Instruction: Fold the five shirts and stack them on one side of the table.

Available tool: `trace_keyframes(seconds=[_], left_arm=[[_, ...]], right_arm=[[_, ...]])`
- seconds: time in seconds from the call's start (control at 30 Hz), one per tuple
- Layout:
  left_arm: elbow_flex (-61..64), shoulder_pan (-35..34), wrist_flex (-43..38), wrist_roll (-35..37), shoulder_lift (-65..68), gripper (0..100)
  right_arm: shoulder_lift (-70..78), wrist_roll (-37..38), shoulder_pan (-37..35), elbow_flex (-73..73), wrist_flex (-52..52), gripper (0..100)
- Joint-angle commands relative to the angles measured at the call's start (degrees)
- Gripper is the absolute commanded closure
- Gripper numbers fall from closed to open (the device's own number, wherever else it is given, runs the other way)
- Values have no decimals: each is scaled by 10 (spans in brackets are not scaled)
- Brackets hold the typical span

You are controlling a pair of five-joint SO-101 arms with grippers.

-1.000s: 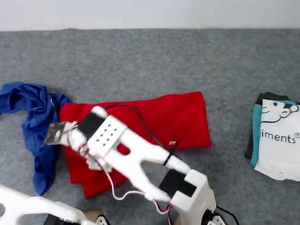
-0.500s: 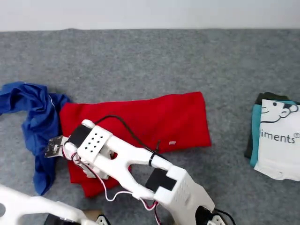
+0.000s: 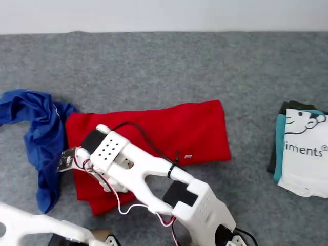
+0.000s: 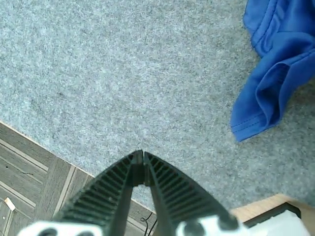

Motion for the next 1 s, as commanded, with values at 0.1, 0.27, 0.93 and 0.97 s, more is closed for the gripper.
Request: trace_keyframes(seconds=[0.1, 0.27, 0.93, 0.97], left_arm=[[-4, 3, 4, 0, -16, 995], [-2, 3, 4, 0, -16, 995], [-1, 3, 5, 1, -16, 995], [-1, 3, 5, 1, -16, 995]], right_arm=[[-54, -9, 0, -4, -9, 954], [-49, -42, -6, -18, -52, 837], [34, -38, -12, -38, -85, 867], [38, -28, -12, -38, -87, 899]])
